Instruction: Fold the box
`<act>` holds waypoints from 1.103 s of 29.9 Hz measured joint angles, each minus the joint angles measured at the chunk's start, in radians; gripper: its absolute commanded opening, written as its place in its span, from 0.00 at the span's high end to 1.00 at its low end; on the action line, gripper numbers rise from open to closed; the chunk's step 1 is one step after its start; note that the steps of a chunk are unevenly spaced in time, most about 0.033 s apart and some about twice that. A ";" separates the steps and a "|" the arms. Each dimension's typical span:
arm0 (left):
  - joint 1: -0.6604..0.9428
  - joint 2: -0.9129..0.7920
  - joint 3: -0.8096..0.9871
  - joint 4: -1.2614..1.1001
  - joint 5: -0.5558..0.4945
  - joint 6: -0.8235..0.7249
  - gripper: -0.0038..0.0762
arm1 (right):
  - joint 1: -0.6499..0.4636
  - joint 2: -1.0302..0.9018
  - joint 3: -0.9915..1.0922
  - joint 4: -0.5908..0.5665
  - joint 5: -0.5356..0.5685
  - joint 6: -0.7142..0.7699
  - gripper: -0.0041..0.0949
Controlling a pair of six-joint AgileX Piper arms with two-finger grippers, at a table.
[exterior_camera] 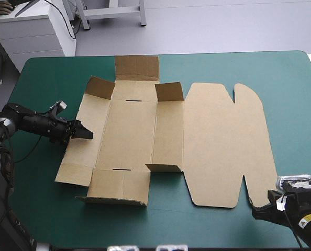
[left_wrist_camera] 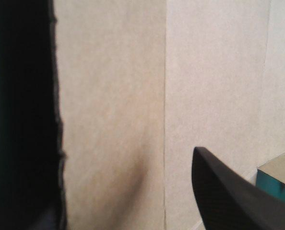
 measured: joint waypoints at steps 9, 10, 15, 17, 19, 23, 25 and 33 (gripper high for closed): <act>-0.031 0.005 0.000 -0.018 0.000 0.009 0.42 | 0.000 0.000 0.000 0.000 0.000 0.000 0.96; -0.031 0.005 0.000 -0.020 0.000 0.005 0.47 | 0.000 0.000 0.000 0.000 0.000 0.000 0.96; -0.031 0.008 0.000 -0.008 -0.018 -0.010 0.92 | 0.000 0.000 0.000 0.000 0.000 0.000 0.96; -0.032 0.017 0.001 -0.004 -0.025 -0.010 0.96 | 0.000 0.000 0.000 0.000 0.000 0.000 0.96; -0.033 0.019 -0.003 -0.016 -0.010 -0.010 0.96 | 0.000 0.000 0.000 0.000 0.000 0.000 0.96; -0.048 0.017 -0.037 0.002 0.008 0.006 0.96 | 0.000 0.000 0.000 0.000 0.000 0.000 0.96; -0.060 0.010 -0.071 0.037 0.006 0.021 0.96 | 0.000 0.000 0.000 0.000 0.000 0.000 0.96; -0.181 -0.053 -0.273 0.326 -0.023 0.033 0.96 | 0.000 0.000 0.000 0.000 0.000 0.000 0.96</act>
